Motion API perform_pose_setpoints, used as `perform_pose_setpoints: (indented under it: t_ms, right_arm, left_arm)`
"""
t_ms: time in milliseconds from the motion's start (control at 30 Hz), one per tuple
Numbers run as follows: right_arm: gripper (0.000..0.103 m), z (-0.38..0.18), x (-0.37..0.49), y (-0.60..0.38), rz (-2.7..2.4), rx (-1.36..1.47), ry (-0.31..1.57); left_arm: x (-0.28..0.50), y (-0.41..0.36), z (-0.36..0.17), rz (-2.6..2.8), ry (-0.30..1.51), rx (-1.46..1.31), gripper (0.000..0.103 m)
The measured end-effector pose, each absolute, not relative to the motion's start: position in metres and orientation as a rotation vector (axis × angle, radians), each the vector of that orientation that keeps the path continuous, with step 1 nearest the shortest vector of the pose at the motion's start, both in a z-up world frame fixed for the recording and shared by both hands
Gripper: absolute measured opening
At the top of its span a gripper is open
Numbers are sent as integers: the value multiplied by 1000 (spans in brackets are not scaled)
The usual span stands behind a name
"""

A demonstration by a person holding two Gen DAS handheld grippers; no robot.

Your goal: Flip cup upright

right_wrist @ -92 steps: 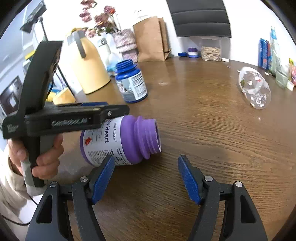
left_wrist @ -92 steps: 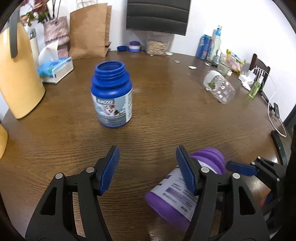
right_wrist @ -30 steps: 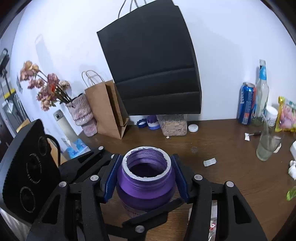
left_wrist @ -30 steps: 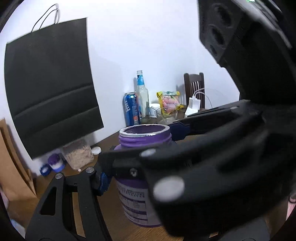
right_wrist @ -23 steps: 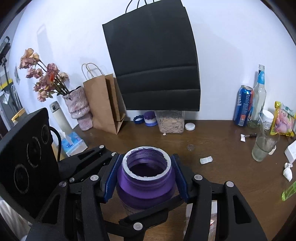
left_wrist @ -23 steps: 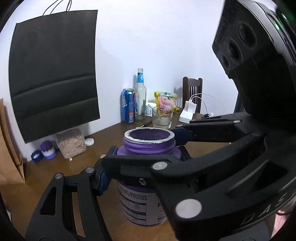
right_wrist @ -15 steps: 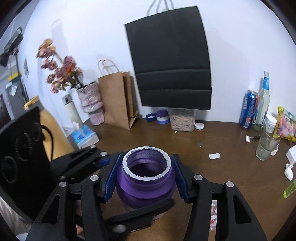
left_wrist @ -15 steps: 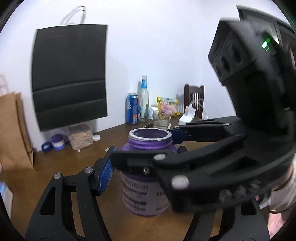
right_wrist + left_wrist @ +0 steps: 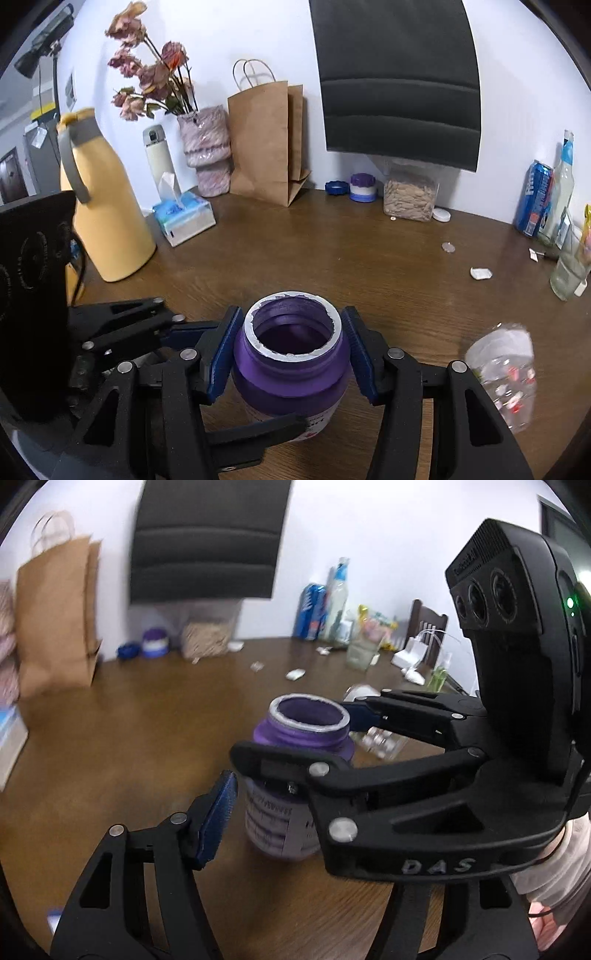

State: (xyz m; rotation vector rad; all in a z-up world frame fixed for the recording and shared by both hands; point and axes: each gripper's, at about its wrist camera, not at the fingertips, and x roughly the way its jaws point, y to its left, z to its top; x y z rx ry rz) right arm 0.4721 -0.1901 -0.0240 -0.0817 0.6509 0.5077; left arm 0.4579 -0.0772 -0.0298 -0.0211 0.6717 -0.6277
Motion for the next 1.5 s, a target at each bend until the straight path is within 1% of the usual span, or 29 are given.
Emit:
perform_pose_setpoints:
  t_ms: [167,300,567,1067,1100,1133,1233,1400,1467,1500]
  right_arm:
    - [59,-34,467,-177,512,-137,659]
    - [61,-33,462,-175,529,-133,675]
    - [61,-29,460,-180,539,-81,693]
    - [61,-28,470,-180,544,-33,735]
    - [64,-27,470,-181,543,-33,741]
    - [70,-25,469,-181,543,-34,746]
    - [78,-14,458,-186,542,-29,718]
    - [78,9,429,-211,520,-16,688]
    - [78,17,412,-224,495,-27,668]
    - [78,21,402,-232,475,-34,659]
  left_arm:
    - [452,-66,-55,-591,733,-78,62]
    - [449,-64,-62,-596,747,-106,62]
    - [448,-67,-62,-592,732,-83,59]
    - [453,-69,-58,-550,757,-49,60]
    - [453,-68,-57,-544,759,-48,61]
    - [452,-66,-56,-536,761,-50,61]
    - [446,-60,-49,-510,752,-51,61]
    - [418,-43,-24,-430,701,-45,62]
    - [401,-31,-14,-397,682,-33,72]
    - [393,-25,-10,-376,669,-28,80]
